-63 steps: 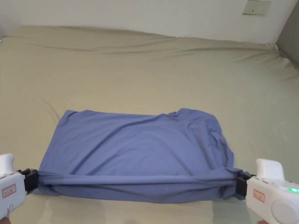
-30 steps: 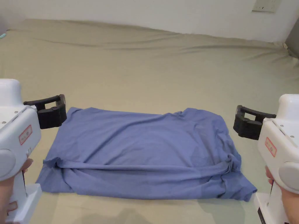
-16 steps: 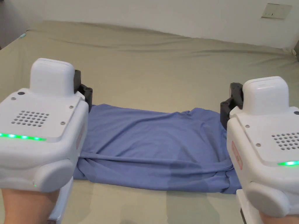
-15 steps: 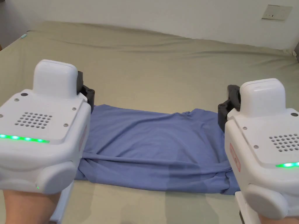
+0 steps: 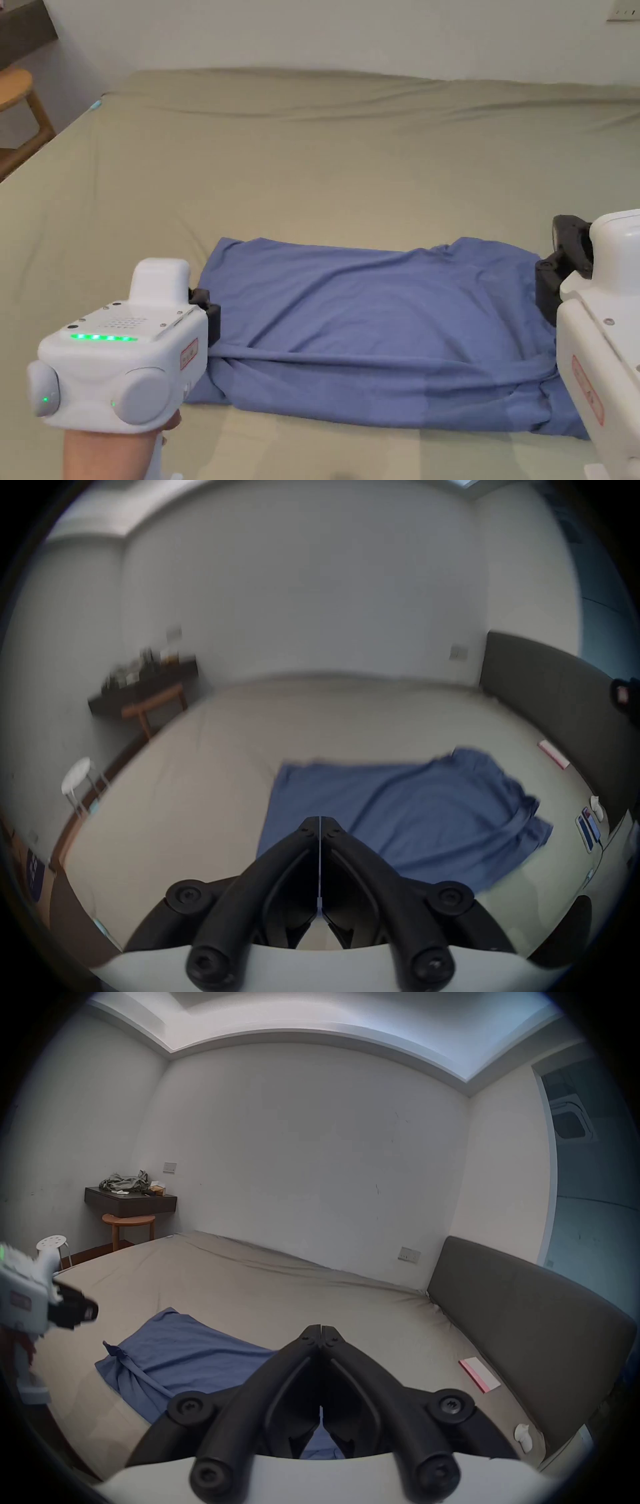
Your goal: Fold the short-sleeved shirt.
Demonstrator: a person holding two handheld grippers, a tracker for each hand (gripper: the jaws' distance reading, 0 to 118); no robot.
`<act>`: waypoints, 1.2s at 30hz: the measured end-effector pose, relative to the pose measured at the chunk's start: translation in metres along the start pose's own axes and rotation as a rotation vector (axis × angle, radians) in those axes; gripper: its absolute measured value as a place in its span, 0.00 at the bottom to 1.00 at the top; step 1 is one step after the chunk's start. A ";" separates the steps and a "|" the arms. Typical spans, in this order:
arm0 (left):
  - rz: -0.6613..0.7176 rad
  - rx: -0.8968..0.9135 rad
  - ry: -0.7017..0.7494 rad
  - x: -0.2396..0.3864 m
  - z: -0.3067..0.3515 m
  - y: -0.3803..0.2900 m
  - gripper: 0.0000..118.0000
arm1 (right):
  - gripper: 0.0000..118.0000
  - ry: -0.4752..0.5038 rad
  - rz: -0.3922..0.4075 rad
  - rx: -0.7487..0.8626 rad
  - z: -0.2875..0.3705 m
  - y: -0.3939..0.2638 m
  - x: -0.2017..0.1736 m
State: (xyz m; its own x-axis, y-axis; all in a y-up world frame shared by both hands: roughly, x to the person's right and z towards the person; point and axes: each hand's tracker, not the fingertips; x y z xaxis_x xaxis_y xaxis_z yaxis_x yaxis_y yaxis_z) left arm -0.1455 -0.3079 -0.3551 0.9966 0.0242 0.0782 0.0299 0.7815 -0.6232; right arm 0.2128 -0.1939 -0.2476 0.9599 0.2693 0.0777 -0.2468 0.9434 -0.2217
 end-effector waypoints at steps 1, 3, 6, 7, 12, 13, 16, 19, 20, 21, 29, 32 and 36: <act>0.042 -0.022 0.017 -0.010 -0.018 -0.014 0.05 | 0.00 -0.007 -0.001 -0.012 -0.002 -0.004 0.003; 0.036 -0.141 0.072 -0.025 -0.050 -0.041 0.36 | 0.00 -0.018 0.004 -0.044 -0.009 -0.016 0.014; 0.044 -0.286 0.129 -0.042 -0.086 -0.069 0.91 | 0.00 -0.035 0.015 -0.100 -0.018 -0.030 0.024; 0.047 -0.296 0.139 -0.047 -0.092 -0.074 0.91 | 0.00 -0.039 0.014 -0.110 -0.020 -0.035 0.030; 0.076 -0.312 0.215 -0.062 -0.121 -0.077 0.91 | 0.00 -0.080 0.019 -0.154 -0.027 -0.050 0.046; 0.089 -0.335 0.204 -0.063 -0.127 -0.078 0.91 | 0.00 -0.086 0.019 -0.162 -0.028 -0.051 0.049; 0.113 -0.353 0.179 -0.062 -0.131 -0.075 0.90 | 0.00 -0.103 0.020 -0.190 -0.031 -0.057 0.056; 0.069 -0.341 0.145 -0.052 -0.126 -0.072 0.74 | 0.00 -0.116 0.025 -0.238 -0.040 -0.069 0.067; 0.038 -0.333 0.122 -0.046 -0.122 -0.070 0.63 | 0.00 -0.115 0.017 -0.266 -0.045 -0.074 0.071; 0.012 -0.324 0.080 -0.041 -0.118 -0.067 0.46 | 0.00 -0.116 0.000 -0.309 -0.051 -0.081 0.075; -0.006 -0.196 0.090 -0.027 -0.079 -0.048 0.06 | 0.97 -0.061 -0.261 -0.760 -0.120 -0.174 0.121; 0.026 -0.158 0.059 -0.027 -0.060 -0.038 0.06 | 0.94 -0.058 -0.259 -0.858 -0.144 -0.218 0.129; 0.022 -0.142 0.053 -0.026 -0.050 -0.027 0.06 | 0.95 -0.051 -0.217 -0.960 -0.174 -0.258 0.128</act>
State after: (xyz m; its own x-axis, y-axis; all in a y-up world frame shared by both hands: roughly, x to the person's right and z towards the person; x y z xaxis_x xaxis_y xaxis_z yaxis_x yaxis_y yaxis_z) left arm -0.1680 -0.3603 -0.3792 0.9997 0.0045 0.0250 0.0151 0.6850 -0.7284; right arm 0.4224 -0.4369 -0.3491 0.9593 0.1378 0.2466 0.1685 0.4215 -0.8910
